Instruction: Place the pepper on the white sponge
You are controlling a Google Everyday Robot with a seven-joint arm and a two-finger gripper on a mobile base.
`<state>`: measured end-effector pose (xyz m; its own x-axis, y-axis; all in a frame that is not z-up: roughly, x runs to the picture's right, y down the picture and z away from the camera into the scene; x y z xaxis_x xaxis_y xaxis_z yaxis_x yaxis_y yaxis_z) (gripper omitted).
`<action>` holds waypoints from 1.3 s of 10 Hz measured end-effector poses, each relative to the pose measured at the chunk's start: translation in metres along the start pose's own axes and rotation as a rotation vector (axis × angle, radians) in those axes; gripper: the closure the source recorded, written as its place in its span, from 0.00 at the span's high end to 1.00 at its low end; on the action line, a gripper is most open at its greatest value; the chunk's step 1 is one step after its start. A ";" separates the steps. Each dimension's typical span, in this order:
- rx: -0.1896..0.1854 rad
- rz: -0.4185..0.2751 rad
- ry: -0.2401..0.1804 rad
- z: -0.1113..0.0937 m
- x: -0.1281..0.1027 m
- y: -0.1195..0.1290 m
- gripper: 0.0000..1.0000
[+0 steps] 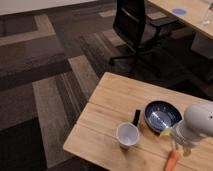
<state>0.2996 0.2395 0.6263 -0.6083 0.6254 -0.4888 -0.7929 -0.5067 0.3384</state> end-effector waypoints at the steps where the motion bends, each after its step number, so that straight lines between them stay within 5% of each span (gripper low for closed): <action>1: -0.011 -0.011 0.005 0.008 0.005 0.001 0.65; 6: -0.024 -0.083 0.002 0.045 0.004 -0.017 0.65; 10: 0.030 -0.151 -0.001 0.069 0.006 -0.034 0.65; 13: 0.023 -0.328 0.026 0.082 0.020 -0.025 0.65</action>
<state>0.3043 0.3134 0.6736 -0.3194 0.7374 -0.5952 -0.9472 -0.2670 0.1776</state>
